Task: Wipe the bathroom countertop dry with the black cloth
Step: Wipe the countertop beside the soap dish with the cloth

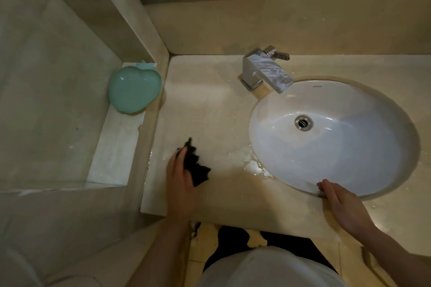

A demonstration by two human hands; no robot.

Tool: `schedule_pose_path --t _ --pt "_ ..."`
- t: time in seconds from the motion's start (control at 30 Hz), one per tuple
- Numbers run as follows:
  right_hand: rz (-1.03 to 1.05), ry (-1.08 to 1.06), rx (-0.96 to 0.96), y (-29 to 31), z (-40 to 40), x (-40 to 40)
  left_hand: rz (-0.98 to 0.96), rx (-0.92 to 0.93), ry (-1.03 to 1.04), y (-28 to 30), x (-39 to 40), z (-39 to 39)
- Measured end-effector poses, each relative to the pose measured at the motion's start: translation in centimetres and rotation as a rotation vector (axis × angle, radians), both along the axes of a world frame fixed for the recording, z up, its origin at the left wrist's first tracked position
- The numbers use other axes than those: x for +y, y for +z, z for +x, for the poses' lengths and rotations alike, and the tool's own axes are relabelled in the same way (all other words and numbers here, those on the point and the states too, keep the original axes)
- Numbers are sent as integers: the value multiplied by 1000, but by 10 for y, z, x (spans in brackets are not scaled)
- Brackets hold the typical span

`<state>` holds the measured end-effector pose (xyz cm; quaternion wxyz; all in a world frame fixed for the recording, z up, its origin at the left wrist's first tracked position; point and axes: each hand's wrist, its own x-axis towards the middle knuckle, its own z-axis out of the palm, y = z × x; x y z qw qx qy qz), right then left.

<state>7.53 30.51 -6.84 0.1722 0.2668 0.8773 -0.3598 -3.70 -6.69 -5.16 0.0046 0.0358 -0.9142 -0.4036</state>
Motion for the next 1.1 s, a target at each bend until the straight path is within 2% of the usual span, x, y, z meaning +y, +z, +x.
schedule_pose_path --t 0.07,0.2,0.3,0.43,0.73,0.93,1.1 --pt "68 54 29 -4 1 -3 -57 -26 40 -5 -42 3" --pt "137 116 46 -10 3 -3 -145 -134 -98 -18 -93 10" --pt "80 34 16 -5 1 -4 -280 -118 -210 -29 -104 14" --pt "85 11 -19 5 -1 -12 -300 -166 -323 -37 -98 22" --pt "335 171 77 -2 0 -27 -299 -124 -559 -46 -51 45" --pt "340 231 80 -12 8 -17 -325 -125 -628 -48 15 47" --pt "294 298 62 -12 11 -8 -320 -81 -597 -51 84 47"
